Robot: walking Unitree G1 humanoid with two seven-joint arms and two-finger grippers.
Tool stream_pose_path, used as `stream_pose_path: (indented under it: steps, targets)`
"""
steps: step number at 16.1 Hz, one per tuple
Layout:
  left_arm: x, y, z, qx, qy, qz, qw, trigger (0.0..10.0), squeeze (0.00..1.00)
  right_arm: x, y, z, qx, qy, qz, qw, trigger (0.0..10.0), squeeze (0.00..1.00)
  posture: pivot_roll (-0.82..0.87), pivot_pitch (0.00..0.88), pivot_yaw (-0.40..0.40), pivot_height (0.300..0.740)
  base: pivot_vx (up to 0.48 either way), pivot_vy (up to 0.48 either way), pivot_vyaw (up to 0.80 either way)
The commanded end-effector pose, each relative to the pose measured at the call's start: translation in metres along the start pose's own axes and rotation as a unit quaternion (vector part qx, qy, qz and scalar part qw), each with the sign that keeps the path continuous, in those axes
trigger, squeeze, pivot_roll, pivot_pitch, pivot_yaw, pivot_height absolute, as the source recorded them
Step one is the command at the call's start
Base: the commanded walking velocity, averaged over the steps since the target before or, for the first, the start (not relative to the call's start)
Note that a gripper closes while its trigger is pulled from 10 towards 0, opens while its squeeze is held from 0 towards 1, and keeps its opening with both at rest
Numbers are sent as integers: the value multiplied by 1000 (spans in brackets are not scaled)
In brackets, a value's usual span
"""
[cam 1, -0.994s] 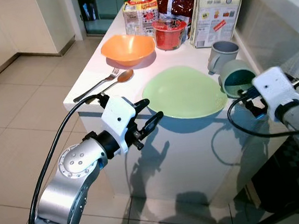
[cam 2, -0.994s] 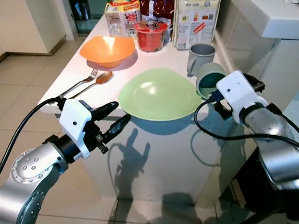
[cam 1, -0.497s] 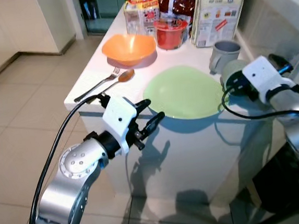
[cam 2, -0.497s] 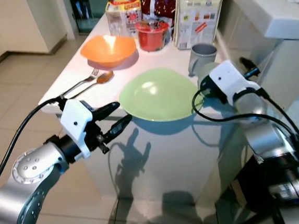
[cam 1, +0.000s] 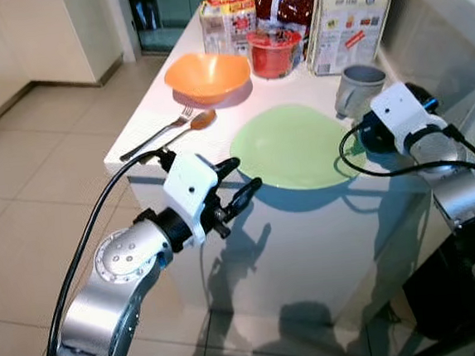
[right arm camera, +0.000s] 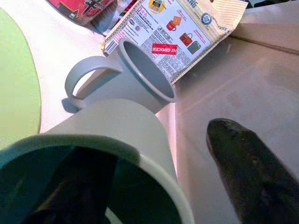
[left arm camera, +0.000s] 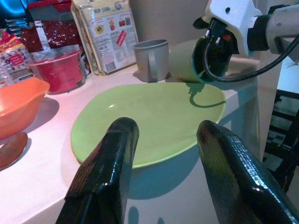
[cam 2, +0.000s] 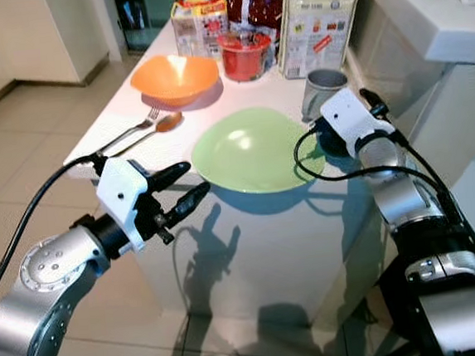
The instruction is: Setting the table
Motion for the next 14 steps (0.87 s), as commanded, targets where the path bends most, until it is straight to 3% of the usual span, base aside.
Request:
stream_pose_path:
  steps: [1, 14]
  targets:
    - [4, 0, 1, -2, 3, 5, 1000, 10000, 0, 1, 0, 0, 3, 6, -4, 1000, 0, 0, 2, 0, -17, 740, 0, 0, 0]
    - [4, 4, 1, -5, 4, 3, 1000, 10000, 0, 2, -11, -25, -4, 4, -12, 1000, 0, 0, -6, 0, -11, 740, 0, 0, 0]
Point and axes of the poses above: a point about 5 cm out from each wrist's last joint towards the gripper, its own z axis pointing out of the wrist towards the gripper, its own x axis along the axis of the wrist's last joint, y = z × x, the point moved 1 cm from there along z, pointing out of the wrist towards the gripper, and after that the axes turned 3 degrees about -z, right-handed, at the moved point
